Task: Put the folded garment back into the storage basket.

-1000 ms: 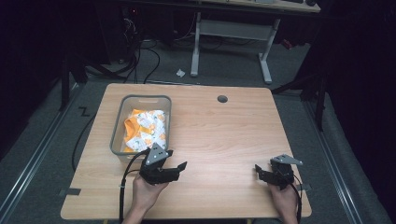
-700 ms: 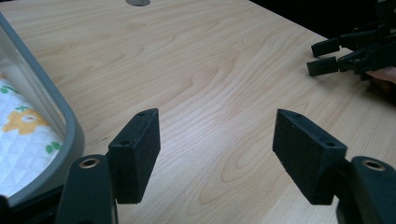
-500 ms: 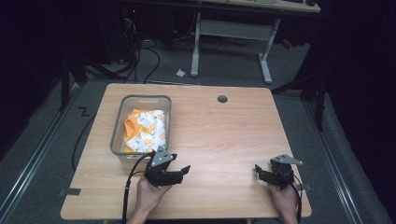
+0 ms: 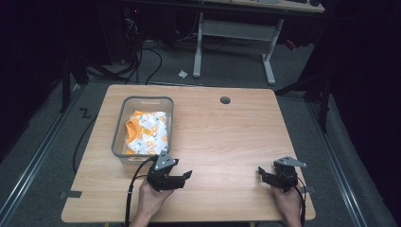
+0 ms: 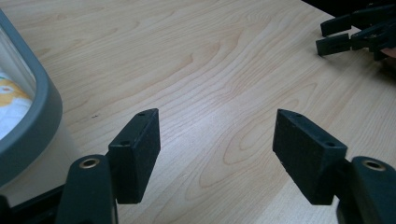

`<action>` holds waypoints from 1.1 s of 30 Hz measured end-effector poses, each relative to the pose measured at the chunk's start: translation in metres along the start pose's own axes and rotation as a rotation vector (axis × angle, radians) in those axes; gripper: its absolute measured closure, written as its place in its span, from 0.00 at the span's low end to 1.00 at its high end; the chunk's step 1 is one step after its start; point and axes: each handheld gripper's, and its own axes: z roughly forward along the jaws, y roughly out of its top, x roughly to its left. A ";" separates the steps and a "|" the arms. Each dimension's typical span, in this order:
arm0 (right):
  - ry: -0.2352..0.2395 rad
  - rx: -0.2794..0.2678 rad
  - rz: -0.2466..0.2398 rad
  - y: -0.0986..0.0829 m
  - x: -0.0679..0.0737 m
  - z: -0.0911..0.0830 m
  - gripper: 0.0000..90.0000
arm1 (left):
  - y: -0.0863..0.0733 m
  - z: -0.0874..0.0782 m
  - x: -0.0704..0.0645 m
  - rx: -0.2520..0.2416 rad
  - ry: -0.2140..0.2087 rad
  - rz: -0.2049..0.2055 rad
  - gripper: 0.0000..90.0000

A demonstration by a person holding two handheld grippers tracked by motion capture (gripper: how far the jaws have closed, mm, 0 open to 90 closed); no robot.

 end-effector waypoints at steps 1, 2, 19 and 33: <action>-0.001 0.000 0.000 0.000 0.000 0.000 0.32 | -0.001 0.001 0.000 0.000 0.000 -0.003 0.36; 0.000 0.000 0.000 0.000 0.000 0.000 0.32 | -0.002 0.001 0.000 0.004 0.001 -0.003 0.36; 0.000 0.000 0.000 0.000 0.000 0.000 0.32 | -0.013 0.013 0.002 0.045 0.045 -0.009 0.36; -0.001 0.000 0.000 0.000 0.000 0.000 0.32 | -0.023 0.025 0.006 0.092 0.104 -0.006 0.36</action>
